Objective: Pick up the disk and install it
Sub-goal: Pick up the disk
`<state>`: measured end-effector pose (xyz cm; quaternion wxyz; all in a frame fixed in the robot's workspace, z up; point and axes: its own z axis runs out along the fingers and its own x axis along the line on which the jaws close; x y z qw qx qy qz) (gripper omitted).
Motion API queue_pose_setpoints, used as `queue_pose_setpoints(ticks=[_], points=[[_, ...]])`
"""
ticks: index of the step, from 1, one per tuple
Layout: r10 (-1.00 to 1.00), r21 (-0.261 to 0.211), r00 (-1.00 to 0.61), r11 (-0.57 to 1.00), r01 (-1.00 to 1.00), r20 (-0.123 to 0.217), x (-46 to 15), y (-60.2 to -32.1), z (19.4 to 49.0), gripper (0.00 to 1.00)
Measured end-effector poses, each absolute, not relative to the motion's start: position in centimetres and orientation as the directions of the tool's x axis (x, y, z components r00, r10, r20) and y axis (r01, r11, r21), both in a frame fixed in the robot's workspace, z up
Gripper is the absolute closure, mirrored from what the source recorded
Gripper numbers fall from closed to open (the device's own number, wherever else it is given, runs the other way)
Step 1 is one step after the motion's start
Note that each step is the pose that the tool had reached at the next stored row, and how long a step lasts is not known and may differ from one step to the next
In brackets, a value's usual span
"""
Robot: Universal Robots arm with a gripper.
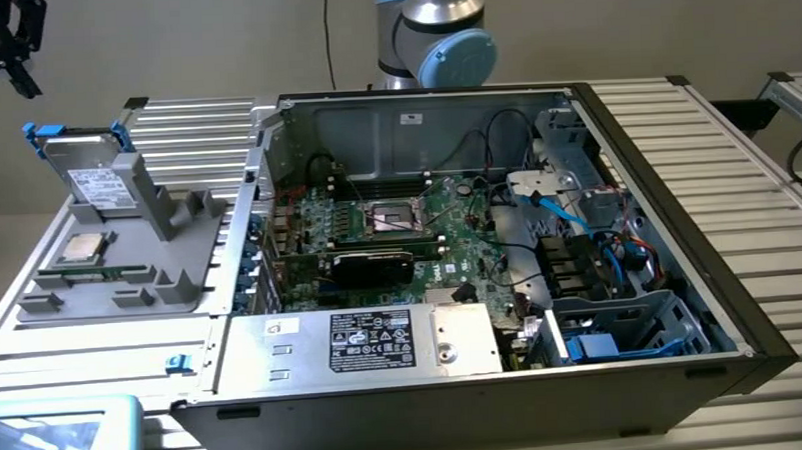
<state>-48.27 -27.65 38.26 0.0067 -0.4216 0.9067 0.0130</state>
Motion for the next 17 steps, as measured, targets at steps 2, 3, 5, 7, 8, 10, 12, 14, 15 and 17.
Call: queue_pose_setpoints(ticks=[2,3,5,7,8,10,12,14,15,17], points=[[-0.787,0.018,-0.616,0.616,-0.788,-0.023,-48.27,-27.65,38.25,0.89],[-0.798,0.018,-0.602,0.602,-0.799,-0.023,-48.27,-27.65,38.26,0.89],[-0.819,0.018,-0.573,0.573,-0.820,-0.023,-48.27,-27.65,38.25,0.89],[-0.839,0.018,-0.543,0.543,-0.840,-0.023,-48.27,-27.65,38.25,0.89],[-0.850,0.018,-0.526,0.526,-0.850,-0.023,-48.27,-27.65,38.25,0.89],[-0.868,0.018,-0.496,0.495,-0.869,-0.023,-48.27,-27.65,38.24,0.89],[-0.886,0.018,-0.464,0.464,-0.886,-0.023,-48.27,-27.65,38.24,0.89],[-0.902,0.018,-0.431,0.431,-0.902,-0.023,-48.27,-27.65,38.23,0.89],[-0.909,0.018,-0.415,0.415,-0.910,-0.023,-48.27,-27.65,38.23,0.89],[-0.924,0.018,-0.382,0.382,-0.924,-0.023,-48.27,-27.65,38.22,0.89]])
